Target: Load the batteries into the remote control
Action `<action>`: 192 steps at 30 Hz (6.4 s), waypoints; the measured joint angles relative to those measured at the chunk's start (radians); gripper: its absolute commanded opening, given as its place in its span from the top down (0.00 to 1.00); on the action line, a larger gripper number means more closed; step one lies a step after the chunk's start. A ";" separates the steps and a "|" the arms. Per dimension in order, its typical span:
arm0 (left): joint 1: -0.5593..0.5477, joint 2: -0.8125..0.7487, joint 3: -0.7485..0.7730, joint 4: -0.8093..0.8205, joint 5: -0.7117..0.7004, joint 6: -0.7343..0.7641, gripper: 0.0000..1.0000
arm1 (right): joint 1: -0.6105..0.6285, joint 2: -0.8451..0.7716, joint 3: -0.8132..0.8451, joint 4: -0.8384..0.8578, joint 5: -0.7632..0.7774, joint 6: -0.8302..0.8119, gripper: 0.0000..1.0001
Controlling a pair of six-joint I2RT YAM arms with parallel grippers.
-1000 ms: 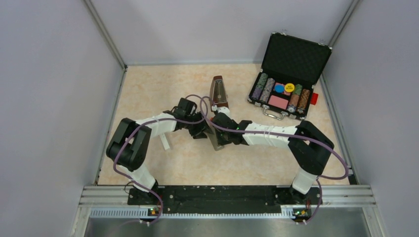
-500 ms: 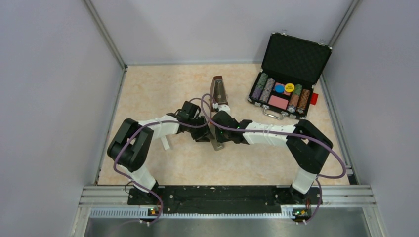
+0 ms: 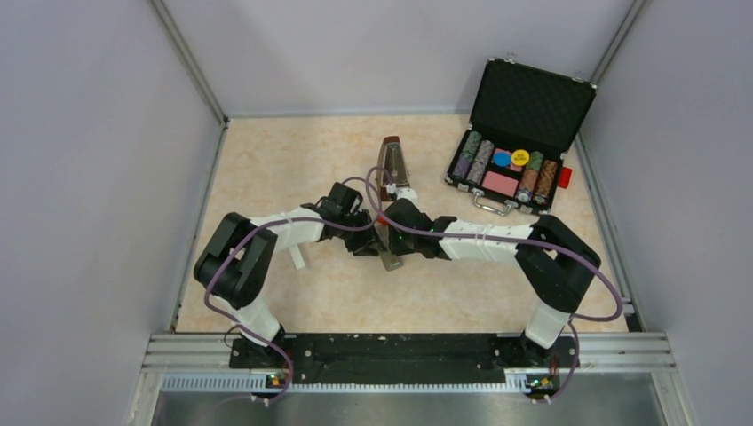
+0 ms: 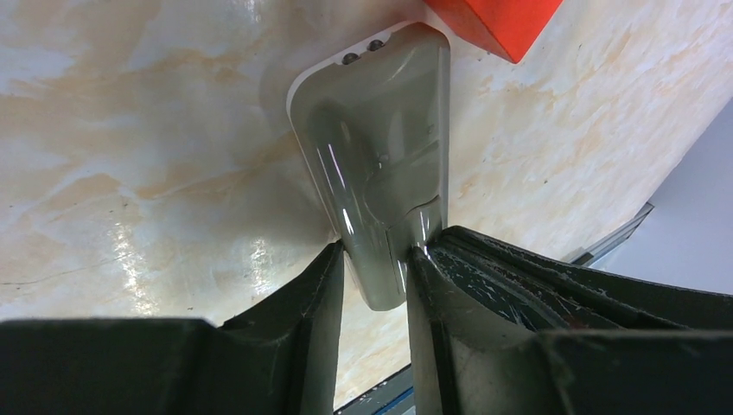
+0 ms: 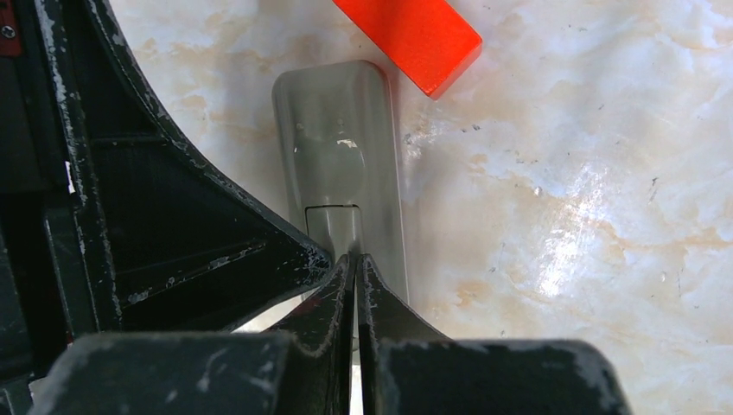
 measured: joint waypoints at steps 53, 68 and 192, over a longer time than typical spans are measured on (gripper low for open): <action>-0.018 0.060 0.082 -0.125 -0.047 -0.080 0.94 | -0.059 -0.136 -0.176 -0.015 -0.248 0.404 0.78; -0.010 0.053 0.064 -0.101 -0.031 -0.091 0.94 | -0.059 -0.132 -0.190 0.076 -0.264 0.527 0.77; 0.026 0.064 0.029 -0.041 0.045 -0.097 1.00 | -0.029 -0.156 -0.339 0.231 -0.089 0.977 1.00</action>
